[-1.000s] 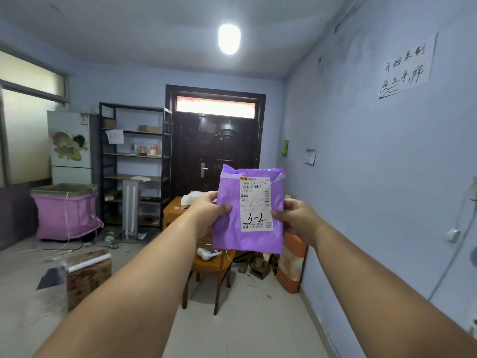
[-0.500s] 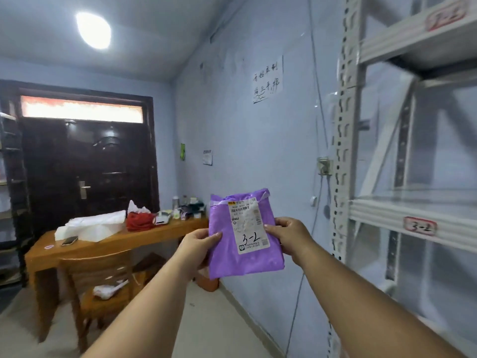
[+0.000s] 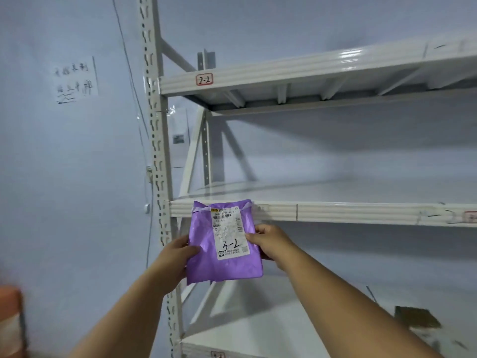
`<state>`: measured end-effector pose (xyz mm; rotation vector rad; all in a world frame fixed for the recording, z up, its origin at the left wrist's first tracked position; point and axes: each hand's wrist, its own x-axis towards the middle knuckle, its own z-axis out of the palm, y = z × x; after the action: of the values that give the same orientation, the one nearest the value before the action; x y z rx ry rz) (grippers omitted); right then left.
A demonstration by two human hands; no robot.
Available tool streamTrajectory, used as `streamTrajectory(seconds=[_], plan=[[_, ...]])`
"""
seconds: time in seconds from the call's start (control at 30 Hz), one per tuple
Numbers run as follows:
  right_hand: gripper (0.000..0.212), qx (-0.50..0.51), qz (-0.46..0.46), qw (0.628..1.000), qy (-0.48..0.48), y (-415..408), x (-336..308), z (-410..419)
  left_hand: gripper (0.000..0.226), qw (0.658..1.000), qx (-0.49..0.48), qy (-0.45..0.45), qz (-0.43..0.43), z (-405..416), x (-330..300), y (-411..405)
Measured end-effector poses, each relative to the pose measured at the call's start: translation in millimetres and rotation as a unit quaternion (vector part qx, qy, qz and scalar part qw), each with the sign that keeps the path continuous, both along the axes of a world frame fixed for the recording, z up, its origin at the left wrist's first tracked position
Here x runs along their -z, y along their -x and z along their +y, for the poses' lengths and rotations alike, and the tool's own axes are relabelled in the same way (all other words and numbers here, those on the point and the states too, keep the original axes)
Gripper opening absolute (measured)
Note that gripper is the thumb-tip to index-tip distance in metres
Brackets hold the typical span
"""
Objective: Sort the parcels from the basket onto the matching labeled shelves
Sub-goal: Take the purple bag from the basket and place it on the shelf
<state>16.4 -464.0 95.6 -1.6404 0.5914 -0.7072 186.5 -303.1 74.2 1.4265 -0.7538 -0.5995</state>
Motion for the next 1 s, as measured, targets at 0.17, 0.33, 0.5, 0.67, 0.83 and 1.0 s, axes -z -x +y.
streamTrajectory(seconds=[0.17, 0.33, 0.5, 0.67, 0.83, 1.0], plan=[[0.026, 0.048, 0.013, 0.999, 0.018, 69.7, -15.0, -38.6, 0.034, 0.998, 0.038, 0.039, -0.016, -62.8, -12.2, 54.6], [0.026, 0.043, 0.001, 0.999, 0.033, 96.8, -36.9, -71.6, 0.021, 0.995, 0.039, 0.077, -0.040, -101.9, -33.6, 70.2], [0.021, 0.024, 0.005, 0.998, 0.061, 67.3, -64.9, -89.1, 0.019, 0.995, -0.051, 0.074, -0.046, -104.2, -72.5, 50.5], [0.008, 0.050, 0.029, 0.993, 0.108, -2.4, -91.3, -88.8, 0.016, 0.992, -0.112, 0.035, -0.046, -91.9, -126.8, 1.5], [0.016, 0.115, 0.042, 0.985, 0.118, -79.2, -106.2, -94.0, 0.023, 0.971, -0.206, -0.037, -0.118, -90.8, -154.1, -56.1], [0.026, 0.167, 0.147, 0.957, 0.186, -130.2, -118.9, -90.0, 0.016, 0.889, -0.263, -0.230, -0.297, -107.7, -145.5, -100.4]])
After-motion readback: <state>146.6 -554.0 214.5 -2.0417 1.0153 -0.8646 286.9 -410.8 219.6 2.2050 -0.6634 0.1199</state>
